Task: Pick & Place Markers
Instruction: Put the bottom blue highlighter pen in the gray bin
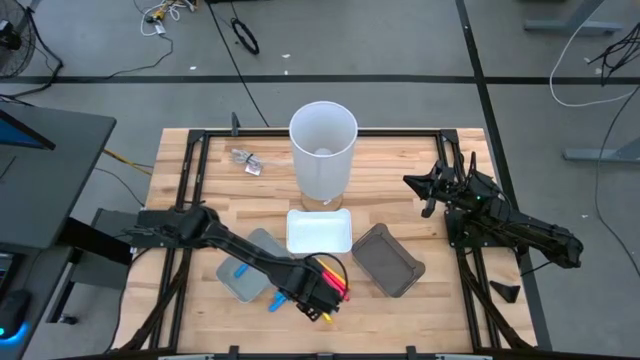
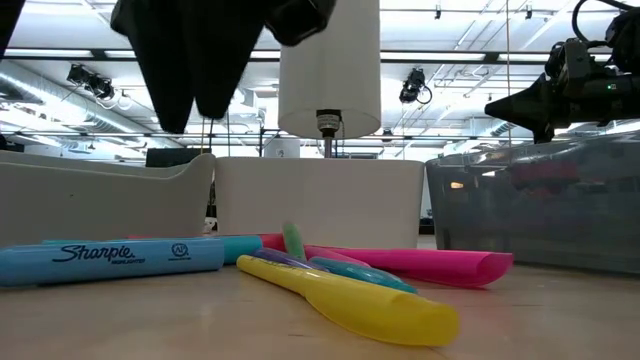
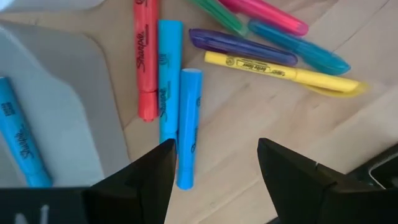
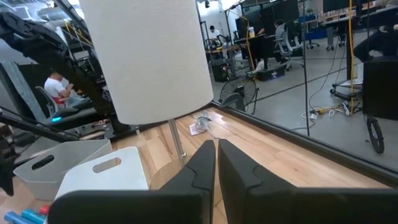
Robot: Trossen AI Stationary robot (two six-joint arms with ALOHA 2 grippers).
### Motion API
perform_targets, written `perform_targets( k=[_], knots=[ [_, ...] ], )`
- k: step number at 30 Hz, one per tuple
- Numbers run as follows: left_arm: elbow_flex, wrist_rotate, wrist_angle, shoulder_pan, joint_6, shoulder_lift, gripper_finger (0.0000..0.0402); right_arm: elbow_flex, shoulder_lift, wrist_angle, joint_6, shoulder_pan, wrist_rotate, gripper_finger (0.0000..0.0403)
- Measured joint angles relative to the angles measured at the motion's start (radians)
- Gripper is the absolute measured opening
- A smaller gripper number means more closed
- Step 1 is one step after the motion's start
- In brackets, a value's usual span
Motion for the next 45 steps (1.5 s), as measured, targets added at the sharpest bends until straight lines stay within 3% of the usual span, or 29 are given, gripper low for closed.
perform_targets(
  k=[27, 45],
  knots=[
    [-0.012, -0.044, 0.073, -0.024, 0.005, 0.134, 0.0233, 0.000, 0.000, 0.002, 0.000, 0.000, 0.000, 0.0024],
    [-0.014, -0.061, 0.107, -0.034, 0.013, 0.158, 0.0233, 0.000, 0.000, 0.002, 0.000, 0.000, 0.000, 0.0024]
  ],
)
